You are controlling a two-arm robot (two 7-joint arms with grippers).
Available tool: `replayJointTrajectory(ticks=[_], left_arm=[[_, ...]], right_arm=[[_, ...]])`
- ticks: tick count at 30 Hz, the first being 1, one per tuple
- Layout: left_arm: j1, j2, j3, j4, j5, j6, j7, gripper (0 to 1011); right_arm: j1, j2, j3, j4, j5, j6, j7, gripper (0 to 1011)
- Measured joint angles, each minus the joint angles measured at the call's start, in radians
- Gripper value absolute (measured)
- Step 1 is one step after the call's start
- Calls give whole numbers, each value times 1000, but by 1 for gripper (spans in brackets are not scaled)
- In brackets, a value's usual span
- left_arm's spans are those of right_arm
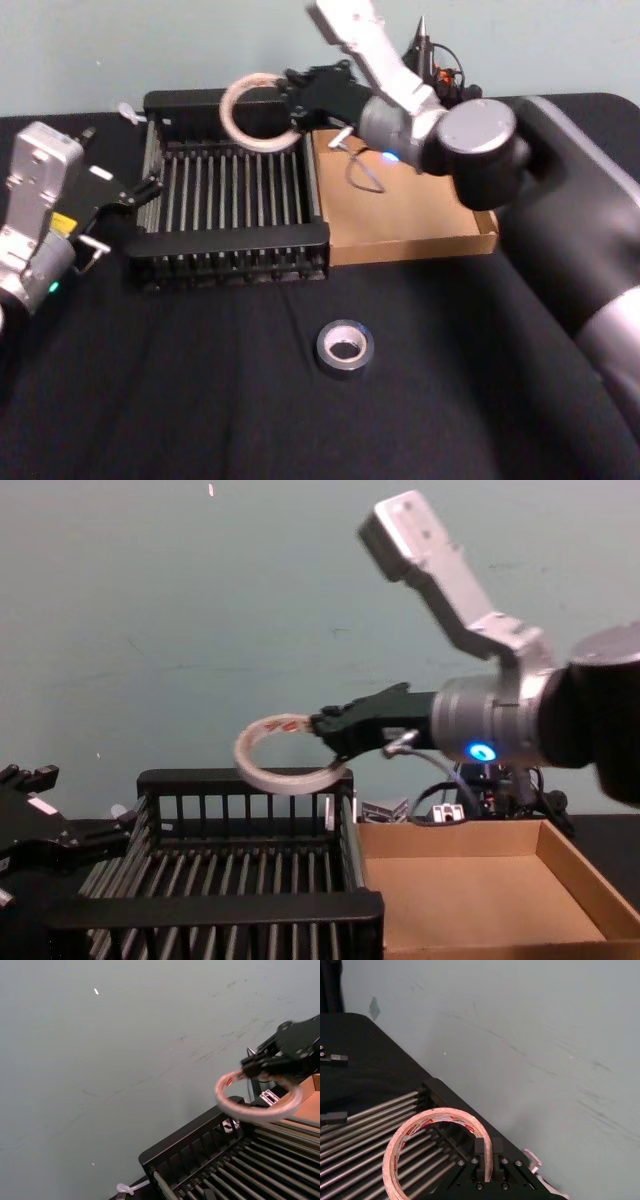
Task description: Pick up the white tape and place it into the black box , Pick up the silver tape and place it into the brown box.
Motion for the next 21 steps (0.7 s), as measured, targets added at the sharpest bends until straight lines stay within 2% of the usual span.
replayJointTrajectory(ticks=[6, 11, 16, 21], left_arm=[[0, 0, 0, 0, 0, 0, 0, 1001], [0, 0, 0, 0, 0, 0, 0, 1001], [0, 0, 0, 0, 0, 0, 0, 1001], [0, 0, 0, 0, 0, 0, 0, 1001]], right_arm=[[43, -67, -17, 117, -27, -32, -7, 93], [60, -103, -23, 199, -45, -51, -10, 93], [61, -118, -25, 241, -60, -64, -10, 93], [60, -124, -25, 255, -73, -71, -9, 93]])
